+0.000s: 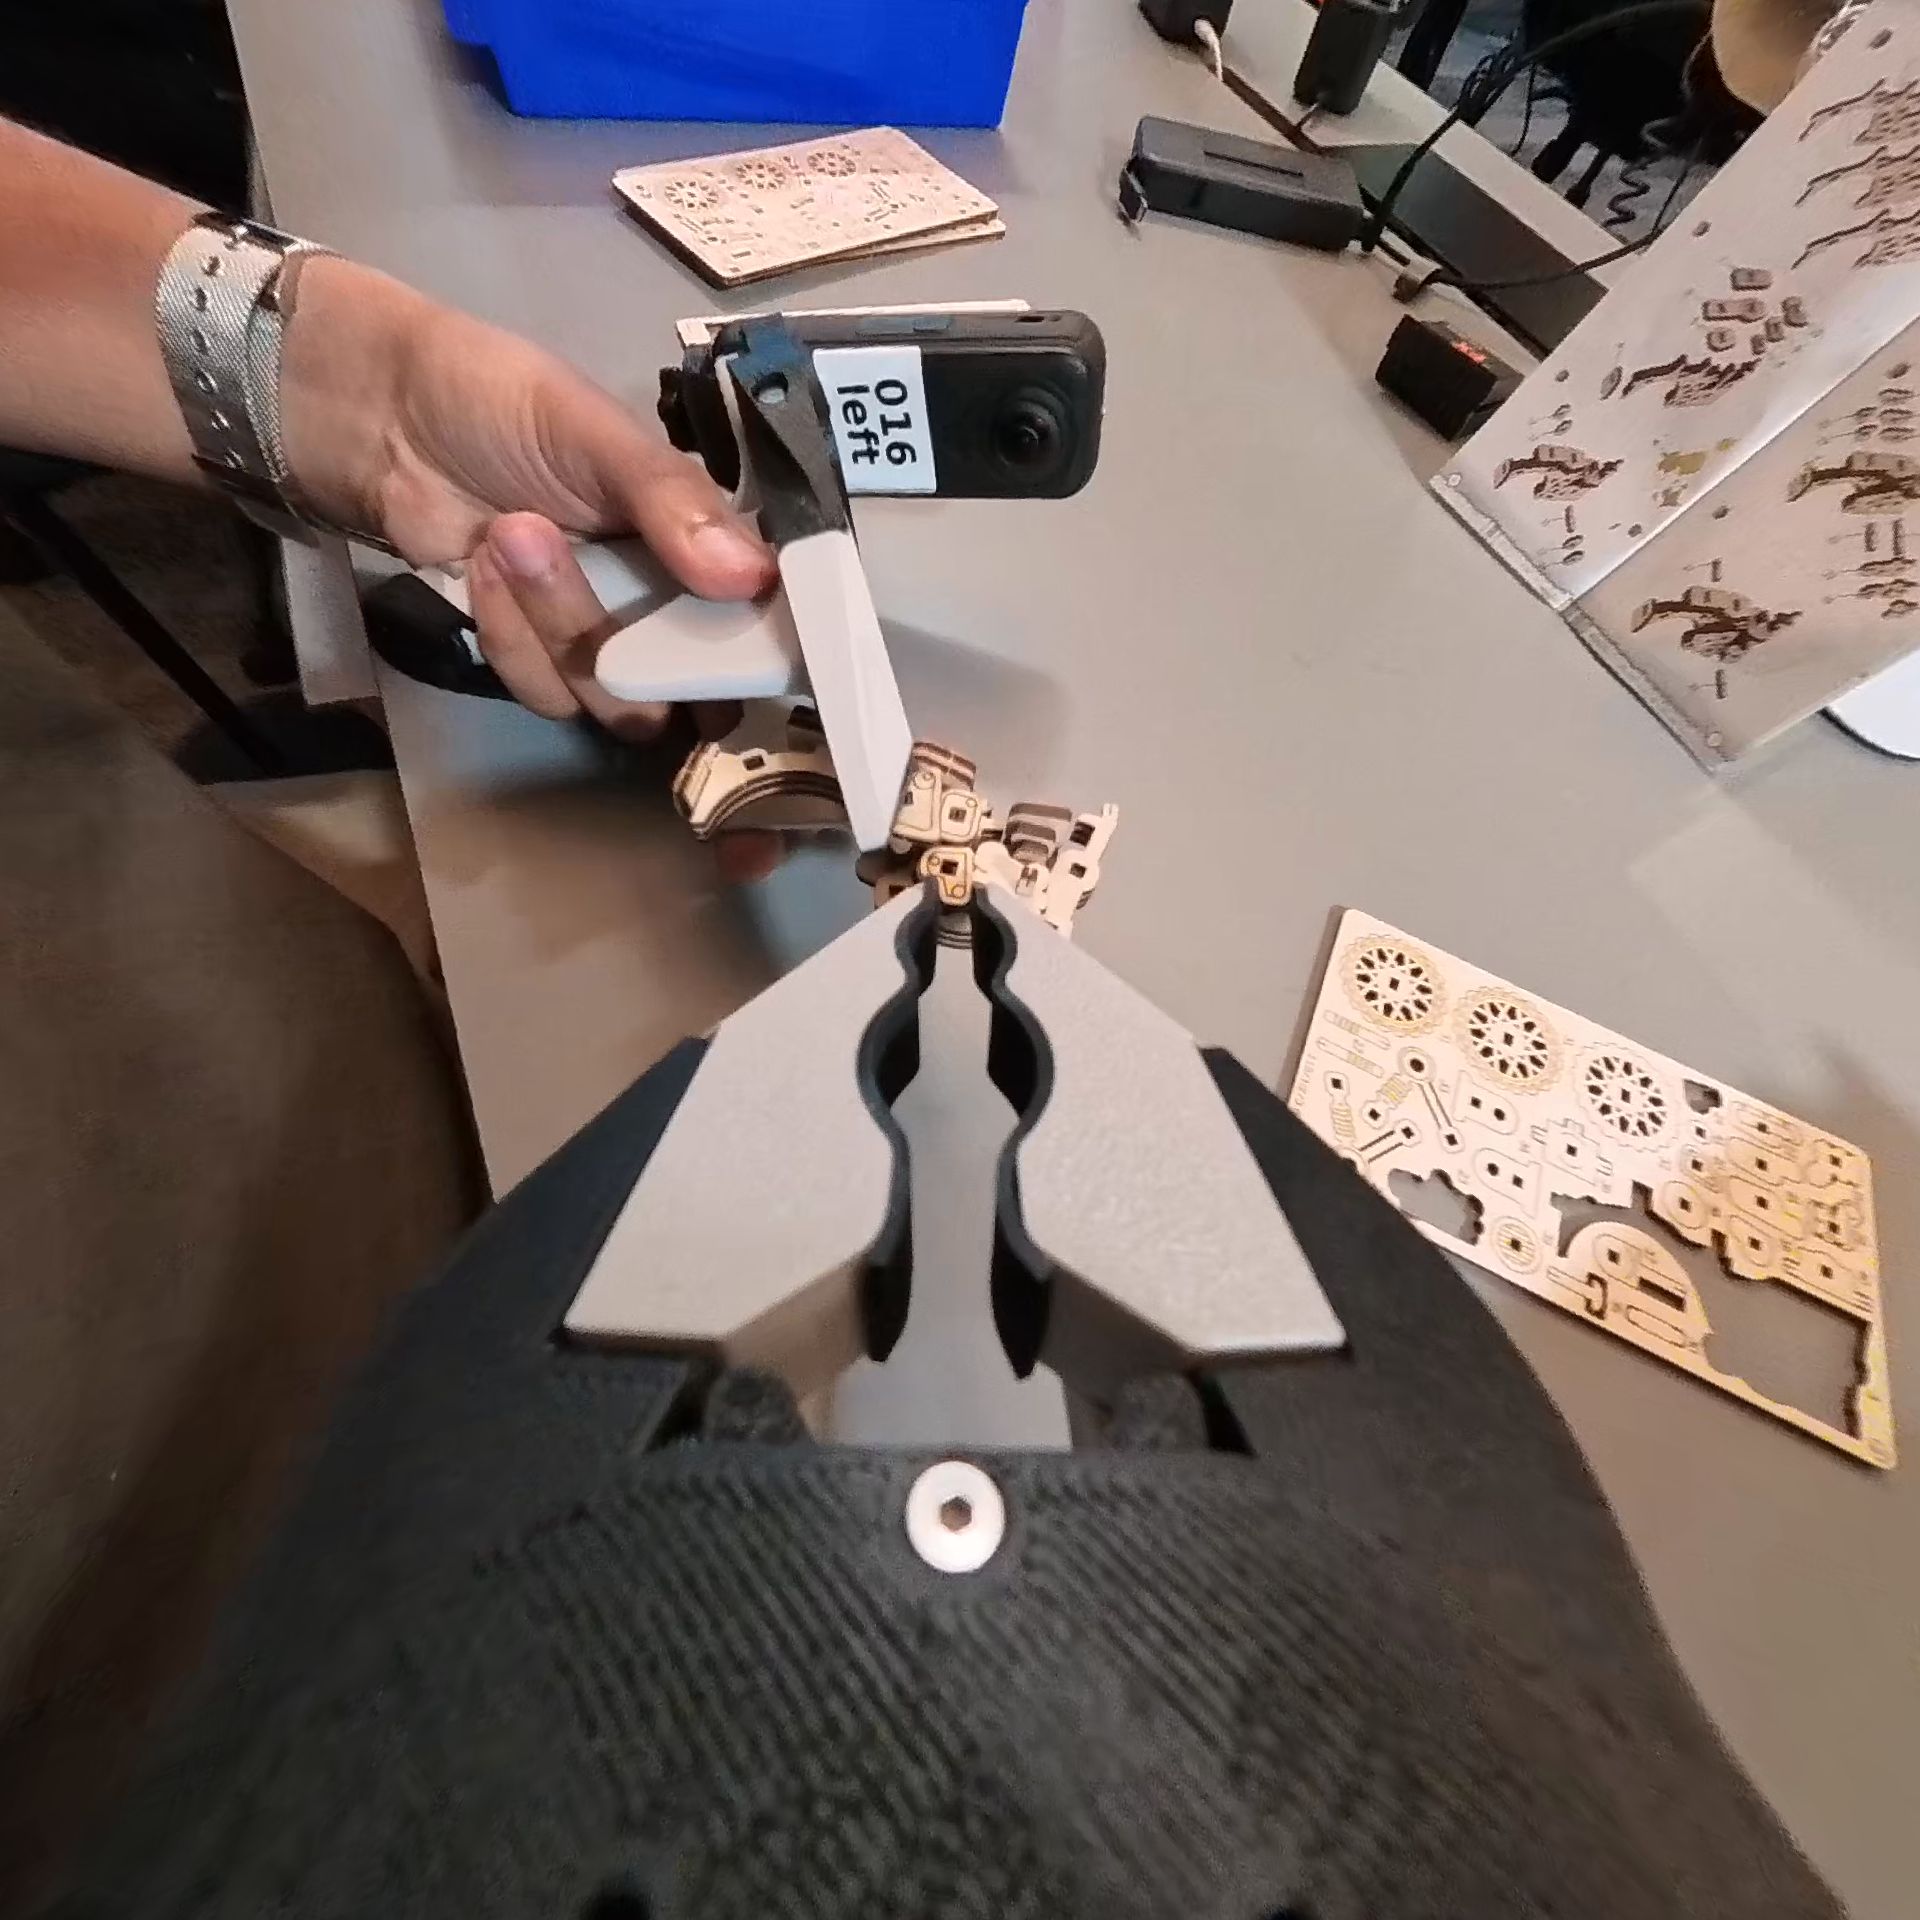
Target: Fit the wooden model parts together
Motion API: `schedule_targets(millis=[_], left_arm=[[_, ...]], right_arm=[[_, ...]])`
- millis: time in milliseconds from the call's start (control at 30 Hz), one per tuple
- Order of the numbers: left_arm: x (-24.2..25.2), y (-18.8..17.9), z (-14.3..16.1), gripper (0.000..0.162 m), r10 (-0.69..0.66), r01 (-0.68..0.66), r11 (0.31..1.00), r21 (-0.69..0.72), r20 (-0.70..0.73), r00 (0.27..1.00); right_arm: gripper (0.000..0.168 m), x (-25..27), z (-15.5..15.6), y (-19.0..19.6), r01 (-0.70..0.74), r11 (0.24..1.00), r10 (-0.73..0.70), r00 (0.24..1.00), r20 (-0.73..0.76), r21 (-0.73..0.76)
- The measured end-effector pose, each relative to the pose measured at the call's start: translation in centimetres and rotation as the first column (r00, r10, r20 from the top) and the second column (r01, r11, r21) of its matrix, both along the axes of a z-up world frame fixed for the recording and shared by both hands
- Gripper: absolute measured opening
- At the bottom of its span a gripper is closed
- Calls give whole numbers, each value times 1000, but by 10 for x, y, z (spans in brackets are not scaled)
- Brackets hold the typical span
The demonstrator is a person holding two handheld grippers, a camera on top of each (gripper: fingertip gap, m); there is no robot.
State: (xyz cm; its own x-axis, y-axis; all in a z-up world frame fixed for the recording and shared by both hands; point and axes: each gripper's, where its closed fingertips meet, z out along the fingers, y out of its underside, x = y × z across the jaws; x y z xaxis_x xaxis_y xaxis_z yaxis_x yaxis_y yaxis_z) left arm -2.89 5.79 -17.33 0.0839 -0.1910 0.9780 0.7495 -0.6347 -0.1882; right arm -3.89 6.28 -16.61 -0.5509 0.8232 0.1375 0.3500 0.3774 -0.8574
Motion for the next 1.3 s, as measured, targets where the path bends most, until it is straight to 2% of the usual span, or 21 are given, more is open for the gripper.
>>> schedule_targets(millis=[433,733,1300], left_arm=[[3,3,-7,27,20,-21,1000,-12,-101,995],[2,2,-5,27,16,-17,1000,-6,-92,996],[0,3,-6,27,32,-33,999,-6,-90,995]], right_arm=[[4,1,-5,0,-5,993,7,1000,-17,118],[4,0,-4,1,-7,1000,7,1000,5,7],[4,-1,-5,3,14,1000,-15,1000,15,24]])
